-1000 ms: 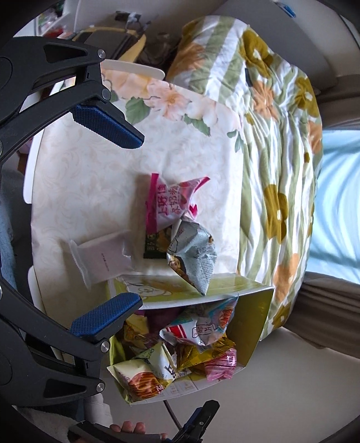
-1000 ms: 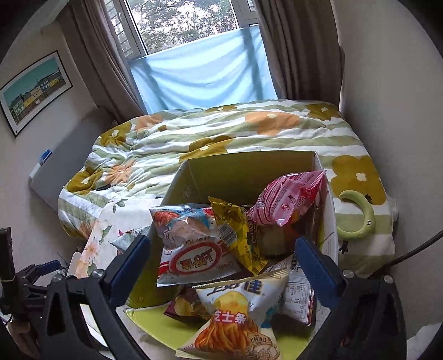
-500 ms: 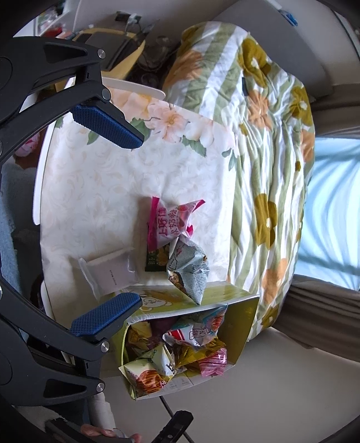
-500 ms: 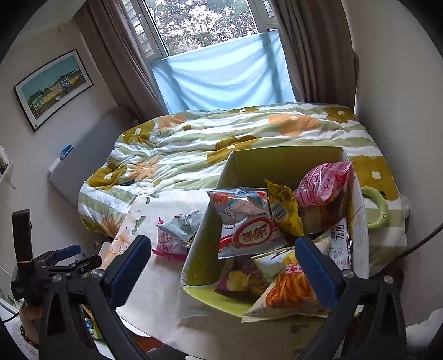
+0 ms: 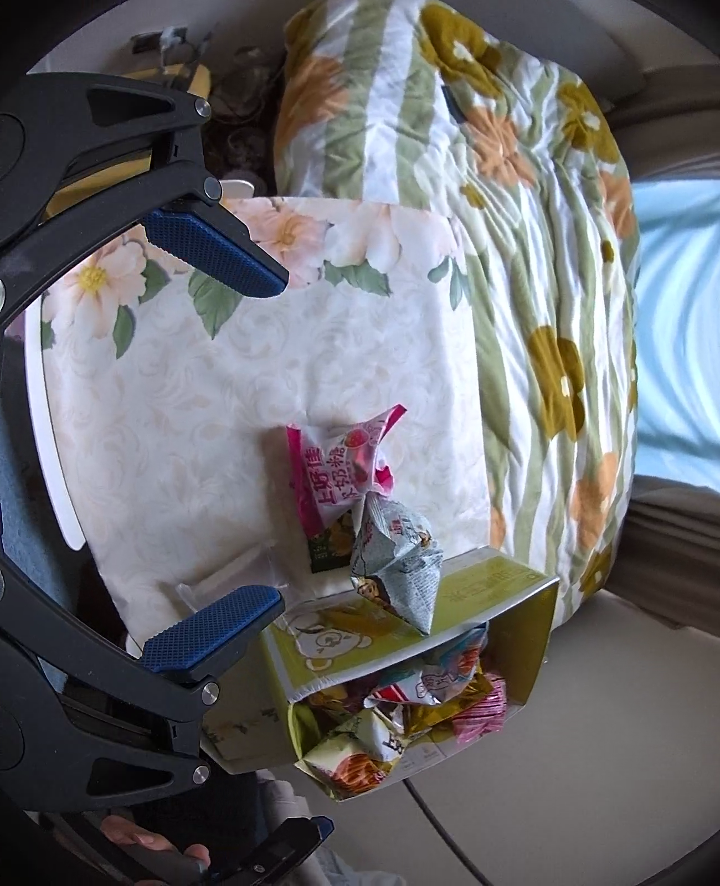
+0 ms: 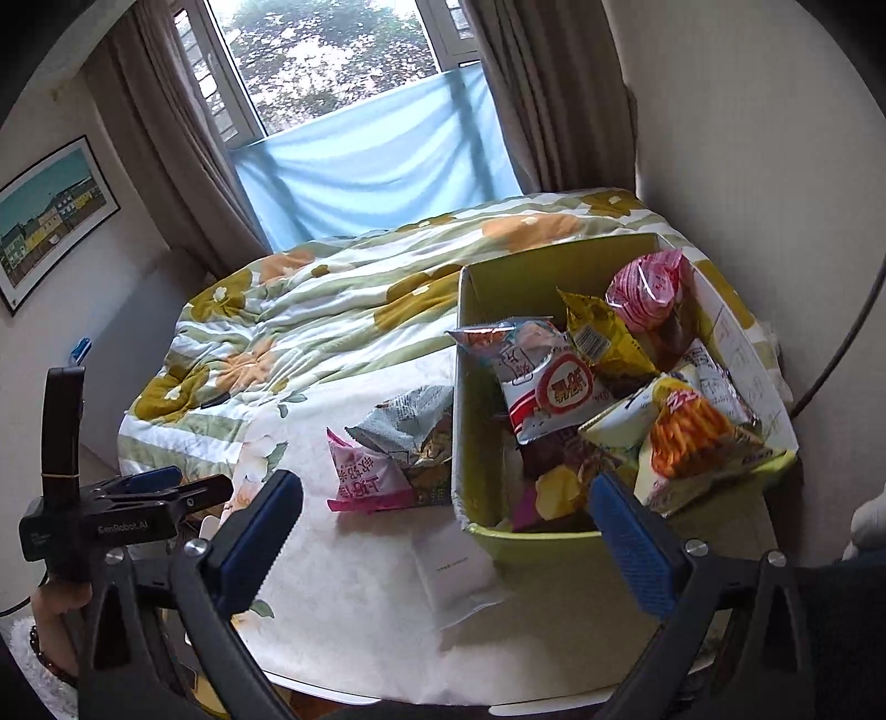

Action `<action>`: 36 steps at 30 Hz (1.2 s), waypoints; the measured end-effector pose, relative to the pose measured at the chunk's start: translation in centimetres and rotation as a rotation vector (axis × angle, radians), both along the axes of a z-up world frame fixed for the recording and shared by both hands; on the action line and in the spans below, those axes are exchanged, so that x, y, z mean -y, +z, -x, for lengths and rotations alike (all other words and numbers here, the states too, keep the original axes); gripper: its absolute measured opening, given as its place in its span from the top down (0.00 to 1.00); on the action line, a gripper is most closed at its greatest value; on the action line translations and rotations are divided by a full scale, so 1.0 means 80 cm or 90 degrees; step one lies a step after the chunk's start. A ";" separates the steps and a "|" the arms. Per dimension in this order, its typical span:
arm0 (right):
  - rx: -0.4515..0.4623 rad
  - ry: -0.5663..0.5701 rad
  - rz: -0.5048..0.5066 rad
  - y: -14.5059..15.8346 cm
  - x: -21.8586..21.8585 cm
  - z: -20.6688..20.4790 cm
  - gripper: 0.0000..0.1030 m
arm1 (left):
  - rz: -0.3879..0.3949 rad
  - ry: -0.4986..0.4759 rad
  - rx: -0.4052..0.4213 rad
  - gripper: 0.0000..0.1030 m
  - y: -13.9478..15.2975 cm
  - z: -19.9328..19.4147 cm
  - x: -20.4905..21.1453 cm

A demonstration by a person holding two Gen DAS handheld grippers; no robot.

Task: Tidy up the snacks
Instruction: 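Grasp the pink strawberry bag with left tool while right tool grasps the white packet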

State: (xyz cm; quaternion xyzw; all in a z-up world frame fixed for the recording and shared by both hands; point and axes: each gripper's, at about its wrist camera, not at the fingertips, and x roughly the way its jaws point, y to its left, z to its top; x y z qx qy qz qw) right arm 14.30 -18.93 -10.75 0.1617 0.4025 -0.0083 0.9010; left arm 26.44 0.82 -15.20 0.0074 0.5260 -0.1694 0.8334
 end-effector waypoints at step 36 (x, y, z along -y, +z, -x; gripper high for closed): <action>-0.122 0.069 0.124 -0.221 -0.091 -0.028 0.05 | 0.031 -0.095 -0.094 0.29 -0.206 -0.142 0.068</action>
